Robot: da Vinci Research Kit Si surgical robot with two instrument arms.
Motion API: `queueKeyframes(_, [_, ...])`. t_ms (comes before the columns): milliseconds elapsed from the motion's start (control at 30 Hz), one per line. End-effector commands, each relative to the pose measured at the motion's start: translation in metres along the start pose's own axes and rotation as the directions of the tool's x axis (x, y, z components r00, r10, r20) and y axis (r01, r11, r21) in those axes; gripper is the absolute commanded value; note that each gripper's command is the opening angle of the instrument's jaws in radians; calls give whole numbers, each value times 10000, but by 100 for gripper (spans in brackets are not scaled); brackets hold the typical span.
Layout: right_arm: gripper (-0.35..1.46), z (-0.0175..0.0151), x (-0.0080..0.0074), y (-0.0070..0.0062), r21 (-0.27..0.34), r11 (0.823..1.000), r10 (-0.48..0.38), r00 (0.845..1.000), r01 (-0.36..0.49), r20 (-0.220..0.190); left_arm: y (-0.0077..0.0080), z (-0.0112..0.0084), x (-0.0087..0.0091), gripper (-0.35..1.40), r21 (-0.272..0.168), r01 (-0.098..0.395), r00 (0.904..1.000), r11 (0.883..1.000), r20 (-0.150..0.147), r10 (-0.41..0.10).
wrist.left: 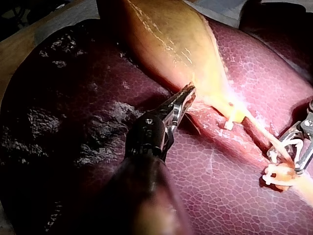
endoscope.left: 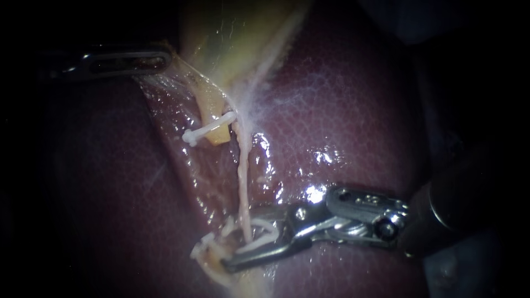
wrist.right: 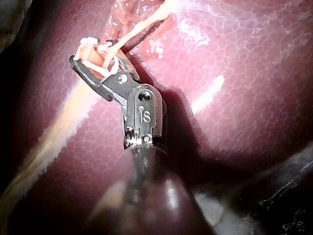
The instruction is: Clipping first clip right tube
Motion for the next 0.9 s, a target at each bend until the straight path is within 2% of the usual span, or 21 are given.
queueKeyframes(33, [50, 0, 2, -3, 141, 9999, 69, 10000, -68, -55, 0, 0, 0, -35, -1, 0, 10000, 10000, -1, 0])
queueKeyframes(200, [49, 0, 9, -14, 877, 9956, 334, 9993, -316, -193, 0, 0, 0, -35, 0, 0, 10000, 10000, -1, 0])
queueKeyframes(433, [42, -5, 13, -16, 1123, 9932, 335, 9991, -303, -270, 0, 0, 0, -35, 0, 0, 10000, 10000, -1, 0])
queueKeyframes(600, [29, -7, 13, -14, 1121, 9932, 335, 9991, -302, -269, 0, 0, 0, -35, -1, 1, 10000, 10000, -1, -1])
queueKeyframes(733, [7, -7, 12, -12, 1123, 9932, 331, 9991, -299, -267, 0, 0, 0, -35, -2, 0, 10000, 10000, 0, 0])
queueKeyframes(900, [-11, -9, 11, -8, 1125, 9932, 329, 9991, -297, -264, 0, 0, 0, -35, -2, -1, 10000, 10000, 0, 1])
